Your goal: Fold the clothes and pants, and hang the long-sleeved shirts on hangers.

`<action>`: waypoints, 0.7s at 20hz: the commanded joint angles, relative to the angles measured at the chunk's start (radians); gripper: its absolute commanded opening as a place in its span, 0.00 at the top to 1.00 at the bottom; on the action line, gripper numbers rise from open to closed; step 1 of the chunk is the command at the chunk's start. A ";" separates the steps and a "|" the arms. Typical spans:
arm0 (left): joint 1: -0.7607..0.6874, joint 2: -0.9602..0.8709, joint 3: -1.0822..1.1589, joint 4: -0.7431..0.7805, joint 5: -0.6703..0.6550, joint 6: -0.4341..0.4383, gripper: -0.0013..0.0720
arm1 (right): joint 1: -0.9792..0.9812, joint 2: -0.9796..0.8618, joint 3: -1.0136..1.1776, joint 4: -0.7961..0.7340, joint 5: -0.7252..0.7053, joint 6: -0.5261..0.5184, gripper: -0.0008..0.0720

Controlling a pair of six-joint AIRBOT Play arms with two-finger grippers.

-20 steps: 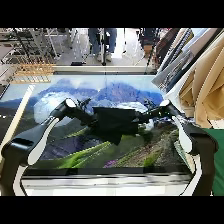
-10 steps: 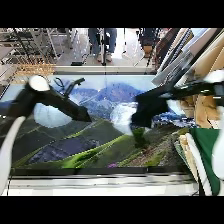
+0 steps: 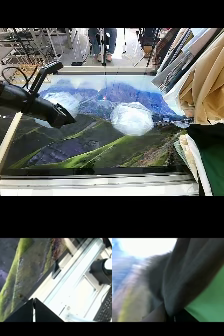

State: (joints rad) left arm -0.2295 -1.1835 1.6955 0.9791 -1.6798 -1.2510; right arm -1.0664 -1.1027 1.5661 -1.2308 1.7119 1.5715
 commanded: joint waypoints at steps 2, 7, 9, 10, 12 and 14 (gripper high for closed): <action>0.001 -0.006 -0.002 0.010 -0.004 0.052 0.98 | -0.159 0.138 -0.340 -0.362 0.030 0.015 0.96; 0.001 -0.063 -0.003 0.010 0.000 0.055 0.98 | -0.158 0.039 -0.468 -0.377 0.134 0.017 0.75; 0.001 -0.088 -0.003 0.010 -0.001 0.054 0.97 | -0.154 -0.016 -0.405 -0.377 0.128 -0.003 0.10; 0.001 -0.095 -0.003 0.021 -0.003 0.054 0.98 | -0.154 -0.048 -0.330 -0.377 0.124 -0.022 0.04; 0.001 -0.097 -0.003 0.125 -0.003 0.042 0.98 | -0.154 -0.097 -0.131 -0.345 0.087 -0.012 0.03; 0.001 -0.087 -0.003 0.366 0.028 -0.059 0.98 | -0.154 -0.105 0.043 -0.147 -0.090 0.002 0.04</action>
State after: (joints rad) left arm -0.2295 -1.2701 1.6924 1.1038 -1.6787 -1.2224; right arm -1.2198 -1.1698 1.4139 -1.5444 1.7721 1.5696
